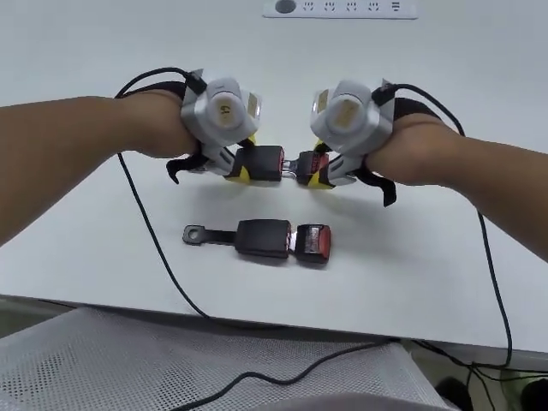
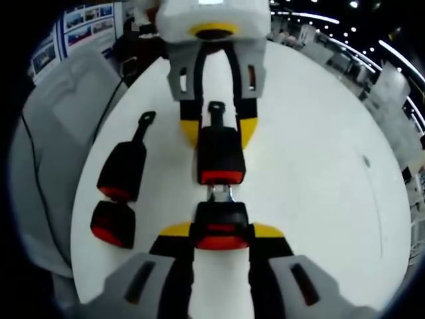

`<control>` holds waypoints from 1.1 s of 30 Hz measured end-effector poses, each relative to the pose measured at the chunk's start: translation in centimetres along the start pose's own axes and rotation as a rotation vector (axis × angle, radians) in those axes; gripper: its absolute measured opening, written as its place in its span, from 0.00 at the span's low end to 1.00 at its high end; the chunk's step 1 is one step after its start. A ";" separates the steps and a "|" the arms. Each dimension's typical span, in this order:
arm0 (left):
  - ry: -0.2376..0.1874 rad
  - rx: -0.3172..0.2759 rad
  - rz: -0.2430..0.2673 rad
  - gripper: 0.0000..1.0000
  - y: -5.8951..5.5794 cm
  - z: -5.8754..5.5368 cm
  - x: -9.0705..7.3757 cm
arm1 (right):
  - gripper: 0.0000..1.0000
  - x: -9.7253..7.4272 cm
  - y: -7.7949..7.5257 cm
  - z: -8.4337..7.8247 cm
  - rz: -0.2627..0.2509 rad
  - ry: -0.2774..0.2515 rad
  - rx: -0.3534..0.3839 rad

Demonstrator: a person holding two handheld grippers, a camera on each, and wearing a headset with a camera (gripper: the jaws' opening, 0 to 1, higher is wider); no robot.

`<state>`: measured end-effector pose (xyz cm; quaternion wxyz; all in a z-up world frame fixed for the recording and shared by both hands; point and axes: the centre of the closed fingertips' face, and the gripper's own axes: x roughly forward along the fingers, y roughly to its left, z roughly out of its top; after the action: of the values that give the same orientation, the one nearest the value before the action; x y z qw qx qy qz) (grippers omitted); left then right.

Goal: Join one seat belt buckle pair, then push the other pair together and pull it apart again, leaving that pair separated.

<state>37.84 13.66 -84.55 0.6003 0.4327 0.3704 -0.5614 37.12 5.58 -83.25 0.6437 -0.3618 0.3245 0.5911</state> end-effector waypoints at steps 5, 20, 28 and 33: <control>0.005 0.001 -0.005 0.31 -0.1 0.1 0.0 | 0.27 0.3 -0.5 -0.1 0.010 -0.005 -0.009; -0.020 -0.010 -0.024 0.31 -0.1 0.1 -0.1 | 0.27 1.0 -0.3 1.6 0.008 -0.013 -0.027; -0.016 -0.010 -0.025 0.31 0.0 0.0 -0.1 | 0.28 0.8 -0.2 1.5 -0.001 -0.010 -0.029; -0.001 -0.004 -0.026 0.31 -0.1 0.1 0.0 | 0.28 0.5 -0.1 0.8 -0.002 0.004 -0.030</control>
<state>37.73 13.59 -84.49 0.5942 0.4263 0.3767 -0.5686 37.30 6.47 -83.21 0.6382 -0.3729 0.3165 0.5945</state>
